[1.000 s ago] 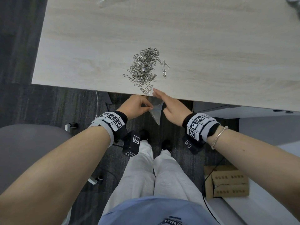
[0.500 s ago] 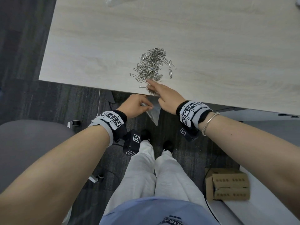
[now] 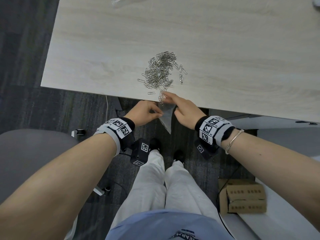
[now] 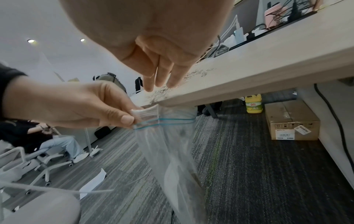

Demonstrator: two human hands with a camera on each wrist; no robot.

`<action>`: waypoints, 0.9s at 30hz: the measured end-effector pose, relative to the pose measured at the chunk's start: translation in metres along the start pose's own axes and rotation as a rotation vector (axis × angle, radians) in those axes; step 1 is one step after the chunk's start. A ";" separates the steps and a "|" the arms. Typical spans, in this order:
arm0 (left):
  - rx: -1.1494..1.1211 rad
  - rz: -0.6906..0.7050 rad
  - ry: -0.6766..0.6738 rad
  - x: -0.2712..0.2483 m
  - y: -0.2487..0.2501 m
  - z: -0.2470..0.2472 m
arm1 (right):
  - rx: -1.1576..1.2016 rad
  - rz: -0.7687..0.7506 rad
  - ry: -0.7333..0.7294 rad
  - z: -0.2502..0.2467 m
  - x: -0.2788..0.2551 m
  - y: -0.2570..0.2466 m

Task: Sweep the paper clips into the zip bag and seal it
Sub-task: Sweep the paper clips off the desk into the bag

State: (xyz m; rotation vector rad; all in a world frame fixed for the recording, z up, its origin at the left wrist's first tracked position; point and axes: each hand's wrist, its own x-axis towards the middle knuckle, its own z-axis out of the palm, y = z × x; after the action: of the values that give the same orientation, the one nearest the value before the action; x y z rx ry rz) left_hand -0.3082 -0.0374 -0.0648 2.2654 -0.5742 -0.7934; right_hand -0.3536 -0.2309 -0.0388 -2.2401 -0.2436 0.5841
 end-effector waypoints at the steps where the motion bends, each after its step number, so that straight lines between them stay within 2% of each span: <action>1: 0.003 -0.001 -0.002 0.000 0.000 0.000 | 0.025 0.001 0.038 -0.002 0.002 -0.001; 5: 0.005 -0.006 -0.012 0.001 0.000 -0.001 | 0.016 0.033 0.096 -0.006 0.016 -0.007; 9: 0.010 -0.004 -0.016 0.001 0.000 -0.001 | -0.044 0.036 0.017 0.000 0.030 -0.004; 14: 0.007 -0.010 -0.005 0.000 0.001 0.000 | -0.095 0.036 -0.050 0.007 0.011 0.001; 18: -0.001 -0.004 -0.009 -0.001 0.002 0.001 | -0.047 0.000 -0.083 0.016 -0.005 -0.003; 20: -0.001 -0.005 -0.015 -0.001 0.002 0.001 | -0.006 -0.004 -0.037 0.017 -0.007 -0.003; 24: 0.005 -0.004 -0.021 -0.001 0.003 0.000 | 0.093 0.015 0.146 0.009 -0.006 0.002; 27: -0.005 -0.010 -0.028 -0.001 0.001 0.003 | -0.001 0.074 0.207 0.003 -0.003 0.007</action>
State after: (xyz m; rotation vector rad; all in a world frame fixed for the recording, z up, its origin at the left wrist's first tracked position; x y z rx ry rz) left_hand -0.3109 -0.0389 -0.0649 2.2573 -0.5731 -0.8315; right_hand -0.3575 -0.2345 -0.0451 -2.2982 -0.0561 0.3857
